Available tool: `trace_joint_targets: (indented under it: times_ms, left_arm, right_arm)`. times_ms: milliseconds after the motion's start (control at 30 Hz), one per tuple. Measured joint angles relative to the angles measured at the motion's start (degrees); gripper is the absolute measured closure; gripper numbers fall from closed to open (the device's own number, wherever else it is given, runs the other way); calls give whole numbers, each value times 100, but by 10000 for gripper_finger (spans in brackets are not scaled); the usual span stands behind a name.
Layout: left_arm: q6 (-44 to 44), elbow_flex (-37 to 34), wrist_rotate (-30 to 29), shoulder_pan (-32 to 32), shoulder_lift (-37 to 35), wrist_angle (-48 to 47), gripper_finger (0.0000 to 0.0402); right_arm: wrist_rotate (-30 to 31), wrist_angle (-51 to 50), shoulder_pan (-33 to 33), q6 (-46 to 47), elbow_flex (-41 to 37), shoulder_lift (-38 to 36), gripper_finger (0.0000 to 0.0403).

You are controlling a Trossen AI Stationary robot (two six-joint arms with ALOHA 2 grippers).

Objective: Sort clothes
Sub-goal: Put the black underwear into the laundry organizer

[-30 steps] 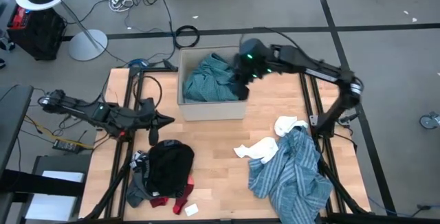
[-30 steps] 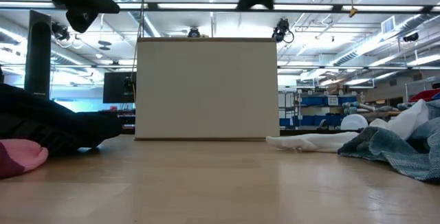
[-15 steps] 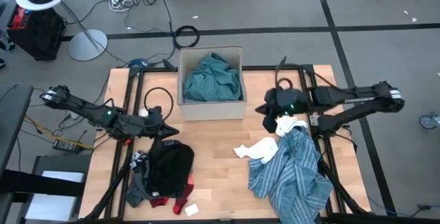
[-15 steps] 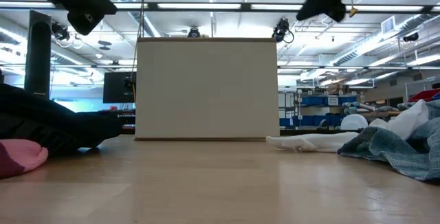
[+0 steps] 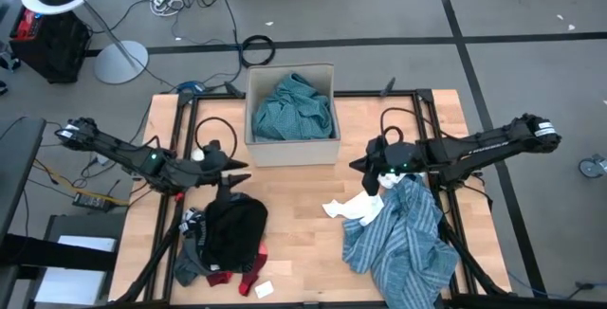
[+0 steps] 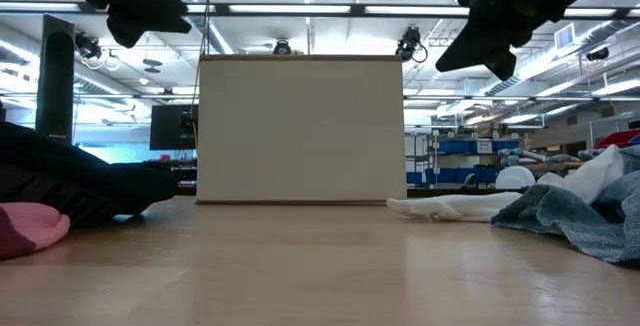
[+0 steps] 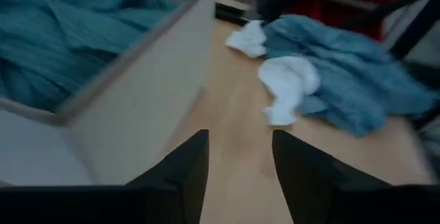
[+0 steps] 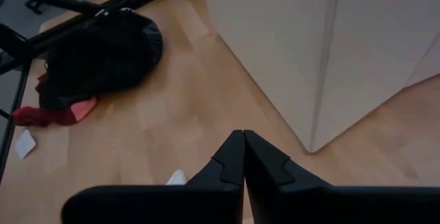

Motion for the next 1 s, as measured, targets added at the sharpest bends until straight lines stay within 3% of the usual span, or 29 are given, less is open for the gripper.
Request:
trace_joint_targets:
  times_ms: [267, 600, 1000]
  left_arm:
    - [-891, 0, 900, -22, 79, -307, 253]
    - [-2116, 0, 1844, -22, 879, -1409, 271]
    - [-2708, 0, 2741, -22, 1738, -2157, 271]
  right_arm:
    - [-85, 42, 0, -3, 0, -15, 393]
    - [-186, 44, 74, -7, 0, -15, 396]
    - [-185, 55, 74, -9, 1, -13, 398]
